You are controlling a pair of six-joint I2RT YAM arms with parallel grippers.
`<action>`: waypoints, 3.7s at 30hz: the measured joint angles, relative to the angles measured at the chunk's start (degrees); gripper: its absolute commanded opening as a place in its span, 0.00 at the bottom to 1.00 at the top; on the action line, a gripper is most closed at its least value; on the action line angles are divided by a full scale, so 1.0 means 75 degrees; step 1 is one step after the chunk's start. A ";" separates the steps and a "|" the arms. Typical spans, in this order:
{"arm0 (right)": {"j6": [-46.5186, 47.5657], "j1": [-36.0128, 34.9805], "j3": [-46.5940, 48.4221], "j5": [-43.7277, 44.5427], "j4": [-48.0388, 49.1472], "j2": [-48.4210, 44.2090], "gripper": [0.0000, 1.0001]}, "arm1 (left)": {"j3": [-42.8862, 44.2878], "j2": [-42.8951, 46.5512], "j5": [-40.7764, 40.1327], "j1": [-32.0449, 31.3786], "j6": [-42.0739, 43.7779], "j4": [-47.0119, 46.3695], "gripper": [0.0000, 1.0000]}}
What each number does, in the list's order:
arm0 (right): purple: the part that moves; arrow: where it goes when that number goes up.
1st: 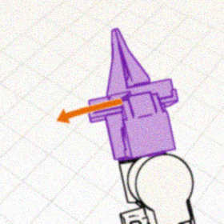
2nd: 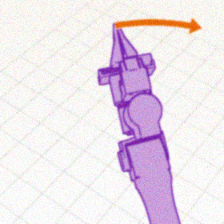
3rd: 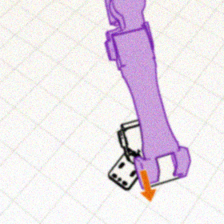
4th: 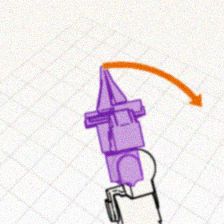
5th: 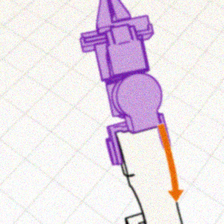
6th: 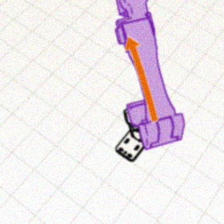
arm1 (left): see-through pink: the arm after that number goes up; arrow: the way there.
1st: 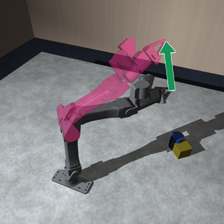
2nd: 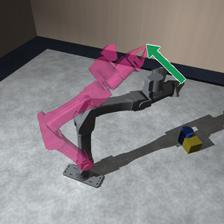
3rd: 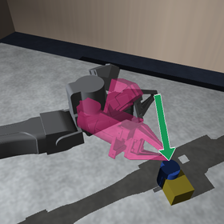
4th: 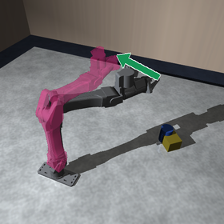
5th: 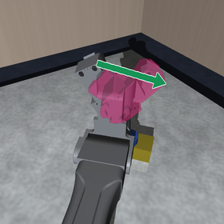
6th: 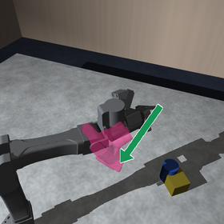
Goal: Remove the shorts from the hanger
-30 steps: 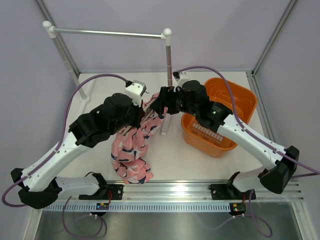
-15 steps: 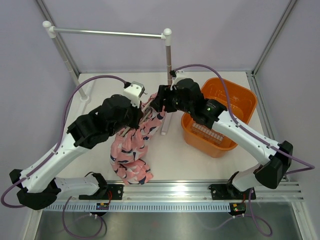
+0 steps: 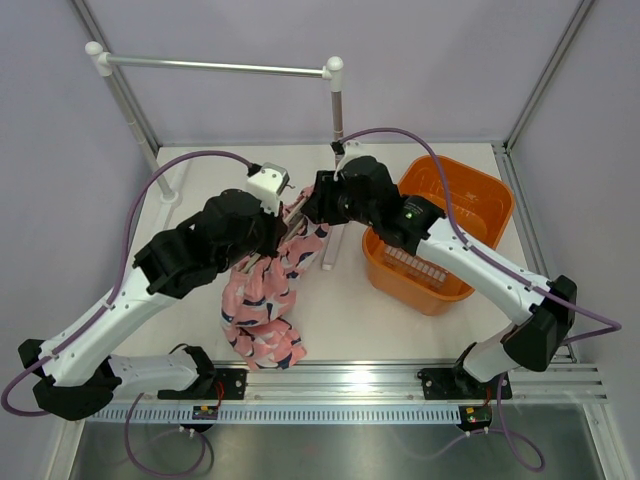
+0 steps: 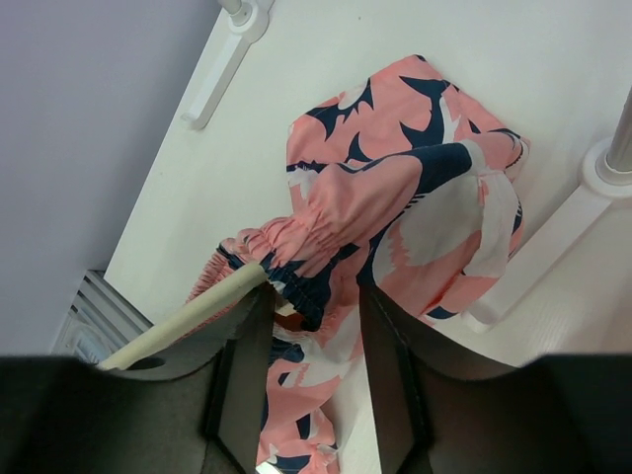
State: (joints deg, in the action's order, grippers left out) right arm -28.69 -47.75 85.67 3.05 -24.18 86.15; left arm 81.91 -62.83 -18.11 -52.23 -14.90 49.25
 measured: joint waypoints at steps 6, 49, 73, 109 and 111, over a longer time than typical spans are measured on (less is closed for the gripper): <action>0.0061 -0.0041 0.0516 0.0254 -0.0329 0.0251 0.26 | -0.0006 0.0000 0.0029 0.0000 -0.0003 -0.0093 0.00; 0.0361 -0.0093 0.0941 0.1577 -0.1326 0.0682 0.00 | -0.1798 0.1932 0.0149 -0.0227 -0.0032 -0.1230 0.00; 0.0411 -0.1119 0.0513 0.2763 -0.0571 -0.0119 0.00 | -0.3086 0.3072 -0.0242 -0.0344 -0.0554 -0.3182 0.00; 0.0507 -0.2279 0.1020 0.1670 -0.1405 0.0134 0.00 | -0.2917 0.2084 -0.1072 -0.0300 0.0012 -0.5275 0.00; 0.0530 -0.2600 0.1023 0.1673 -0.1510 0.0134 0.00 | -0.2725 0.1696 -0.1271 -0.0300 0.0213 -0.5397 0.00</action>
State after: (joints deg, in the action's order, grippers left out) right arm -24.71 -67.24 93.34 15.59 -35.51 87.15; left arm 61.47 -50.11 -27.64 -54.48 -13.30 8.78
